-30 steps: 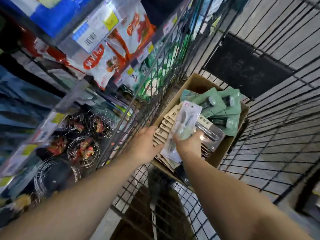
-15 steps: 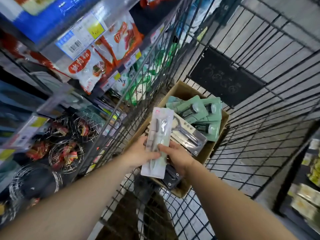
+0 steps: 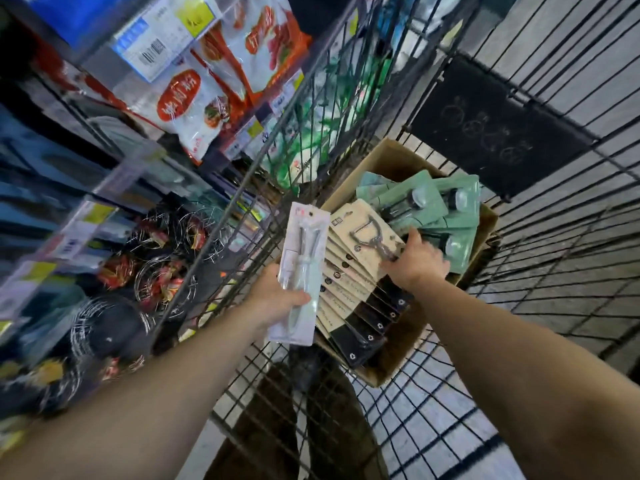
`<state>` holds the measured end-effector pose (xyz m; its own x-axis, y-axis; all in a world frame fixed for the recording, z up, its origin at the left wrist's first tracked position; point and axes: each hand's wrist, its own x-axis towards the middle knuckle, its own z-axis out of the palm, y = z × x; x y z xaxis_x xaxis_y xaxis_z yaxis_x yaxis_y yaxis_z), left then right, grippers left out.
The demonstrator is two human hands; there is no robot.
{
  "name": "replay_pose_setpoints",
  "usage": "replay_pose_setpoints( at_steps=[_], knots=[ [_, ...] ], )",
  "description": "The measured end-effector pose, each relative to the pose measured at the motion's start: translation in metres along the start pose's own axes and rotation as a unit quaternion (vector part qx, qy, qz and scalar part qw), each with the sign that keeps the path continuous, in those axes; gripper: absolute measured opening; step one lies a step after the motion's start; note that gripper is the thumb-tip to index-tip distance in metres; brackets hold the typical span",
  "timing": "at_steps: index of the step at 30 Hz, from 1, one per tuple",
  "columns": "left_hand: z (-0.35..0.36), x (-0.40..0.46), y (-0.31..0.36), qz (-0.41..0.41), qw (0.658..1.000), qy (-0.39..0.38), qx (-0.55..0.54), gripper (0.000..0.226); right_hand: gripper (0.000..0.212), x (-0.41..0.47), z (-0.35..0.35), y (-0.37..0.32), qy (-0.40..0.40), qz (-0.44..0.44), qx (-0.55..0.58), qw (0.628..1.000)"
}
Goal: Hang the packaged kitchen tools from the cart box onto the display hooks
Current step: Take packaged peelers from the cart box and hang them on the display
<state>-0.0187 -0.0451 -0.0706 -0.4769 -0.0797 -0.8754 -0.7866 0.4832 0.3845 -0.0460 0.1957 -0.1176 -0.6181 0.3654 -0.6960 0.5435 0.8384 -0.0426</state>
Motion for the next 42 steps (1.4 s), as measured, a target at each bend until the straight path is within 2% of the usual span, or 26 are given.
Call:
replay_pose_setpoints(
  at_steps=[3, 5, 8, 13, 16, 20, 25, 27, 28, 30, 32, 34, 37, 40, 42],
  knots=[
    [0.002, -0.008, 0.0, 0.003, 1.0, 0.013, -0.011, 0.055, 0.08, -0.009, 0.002, 0.003, -0.035, 0.036, 0.024, 0.998],
    [0.004, -0.014, 0.003, 0.004, 0.999, 0.025, -0.023, 0.055, 0.063, -0.016, 0.008, 0.008, -0.038, 0.035, 0.14, 0.989],
    [0.008, -0.03, 0.01, 0.021, 0.997, 0.034, -0.059, 0.054, 0.045, -0.037, 0.012, 0.013, -0.015, 0.024, 0.32, 0.947],
    [0.012, -0.074, 0.017, 0.059, 0.986, 0.044, -0.149, 0.054, 0.036, -0.088, -0.007, 0.009, -0.051, -0.019, 0.473, 0.879],
    [0.005, -0.102, 0.017, 0.106, 0.976, 0.055, -0.182, 0.041, 0.039, -0.124, -0.028, -0.001, -0.029, -0.069, 0.492, 0.867],
    [-0.024, -0.141, 0.009, 0.151, 0.961, 0.076, -0.217, 0.043, 0.045, -0.18, -0.05, -0.023, 0.004, -0.134, 0.512, 0.848],
    [-0.092, -0.213, -0.028, 0.221, 0.927, 0.154, -0.26, 0.043, 0.068, -0.268, -0.054, -0.08, 0.03, -0.241, 0.49, 0.837],
    [-0.128, -0.248, -0.063, 0.247, 0.906, 0.195, -0.283, 0.055, 0.071, -0.312, -0.044, -0.112, 0.043, -0.281, 0.465, 0.839],
    [-0.148, -0.267, -0.086, 0.262, 0.892, 0.218, -0.296, 0.056, 0.063, -0.335, -0.034, -0.13, 0.043, -0.306, 0.457, 0.834],
    [-0.185, -0.308, -0.143, 0.3, 0.856, 0.264, -0.328, 0.049, 0.042, -0.4, -0.009, -0.162, 0.042, -0.361, 0.448, 0.817],
    [-0.217, -0.35, -0.21, 0.32, 0.828, 0.294, -0.353, 0.04, 0.036, -0.464, 0.03, -0.195, 0.017, -0.414, 0.429, 0.803],
    [-0.248, -0.392, -0.284, 0.317, 0.806, 0.337, -0.37, 0.038, 0.04, -0.539, 0.076, -0.224, -0.031, -0.466, 0.401, 0.788],
    [-0.29, -0.455, -0.393, 0.301, 0.767, 0.4, -0.402, 0.037, 0.077, -0.646, 0.145, -0.266, -0.079, -0.532, 0.346, 0.768],
    [-0.32, -0.52, -0.487, 0.293, 0.714, 0.46, -0.438, 0.031, 0.055, -0.743, 0.197, -0.303, -0.123, -0.593, 0.311, 0.732],
    [-0.335, -0.561, -0.541, 0.299, 0.683, 0.499, -0.442, 0.029, 0.057, -0.802, 0.228, -0.324, -0.144, -0.621, 0.288, 0.714]
  ],
)
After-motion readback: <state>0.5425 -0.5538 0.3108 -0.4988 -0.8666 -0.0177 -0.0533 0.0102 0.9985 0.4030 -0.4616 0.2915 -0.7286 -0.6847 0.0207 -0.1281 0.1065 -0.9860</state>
